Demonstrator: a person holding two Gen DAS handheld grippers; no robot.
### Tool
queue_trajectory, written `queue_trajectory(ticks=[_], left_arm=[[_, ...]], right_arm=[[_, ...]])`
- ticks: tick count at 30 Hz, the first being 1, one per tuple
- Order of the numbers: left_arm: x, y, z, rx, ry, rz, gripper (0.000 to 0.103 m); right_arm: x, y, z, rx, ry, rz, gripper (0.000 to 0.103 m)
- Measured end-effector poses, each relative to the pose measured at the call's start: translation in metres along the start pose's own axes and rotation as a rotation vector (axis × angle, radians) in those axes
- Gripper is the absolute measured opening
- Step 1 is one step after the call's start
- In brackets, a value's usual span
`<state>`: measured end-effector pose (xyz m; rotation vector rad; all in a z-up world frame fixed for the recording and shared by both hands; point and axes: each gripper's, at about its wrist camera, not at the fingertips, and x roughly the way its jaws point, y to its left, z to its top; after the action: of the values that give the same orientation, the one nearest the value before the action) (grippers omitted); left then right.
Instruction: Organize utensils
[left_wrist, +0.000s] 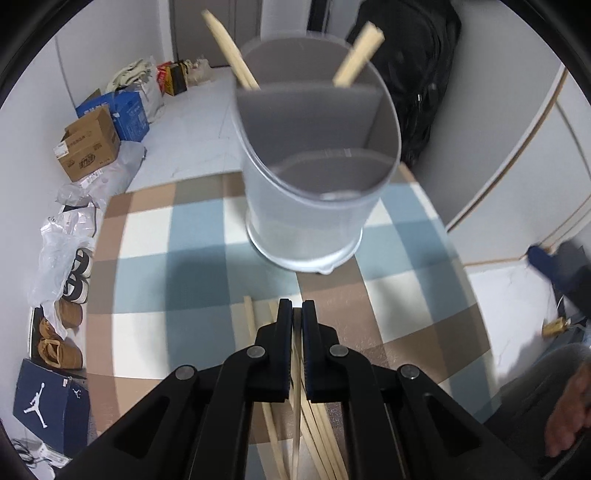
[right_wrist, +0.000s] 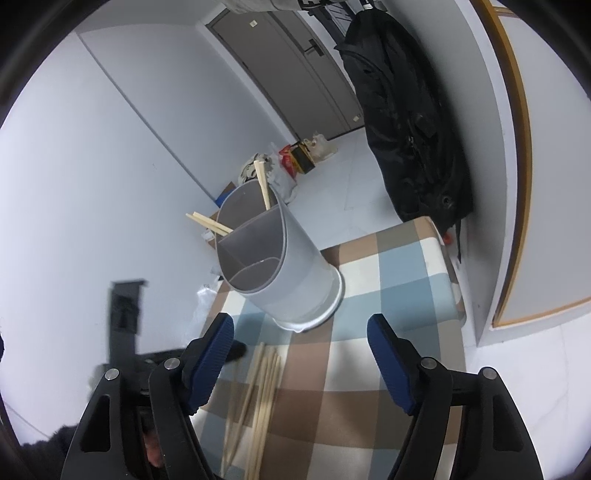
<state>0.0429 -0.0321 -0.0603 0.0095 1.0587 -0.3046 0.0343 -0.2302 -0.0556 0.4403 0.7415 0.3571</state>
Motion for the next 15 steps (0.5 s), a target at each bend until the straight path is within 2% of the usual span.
queue_trajectory(ticks=[7,10,13,15], left_arm=[[-0.024,0.03,0.01,-0.074,-0.098,-0.044,0.001],[-0.024,0.064,0.019,-0.138,-0.147,-0.087,0.001],[-0.032,0.082,0.018,-0.184,-0.208,-0.114,0.001],[-0.032,0.094,0.016,-0.22,-0.232,-0.138,0.001]], right_arm=[[0.008,0.008,-0.005,-0.044,0.029,0.0,0.064],[0.015,0.015,-0.008,-0.066,0.057,0.002,0.056],[0.026,0.025,-0.012,-0.092,0.101,0.021,0.05],[0.036,0.035,-0.016,-0.119,0.14,0.036,0.043]])
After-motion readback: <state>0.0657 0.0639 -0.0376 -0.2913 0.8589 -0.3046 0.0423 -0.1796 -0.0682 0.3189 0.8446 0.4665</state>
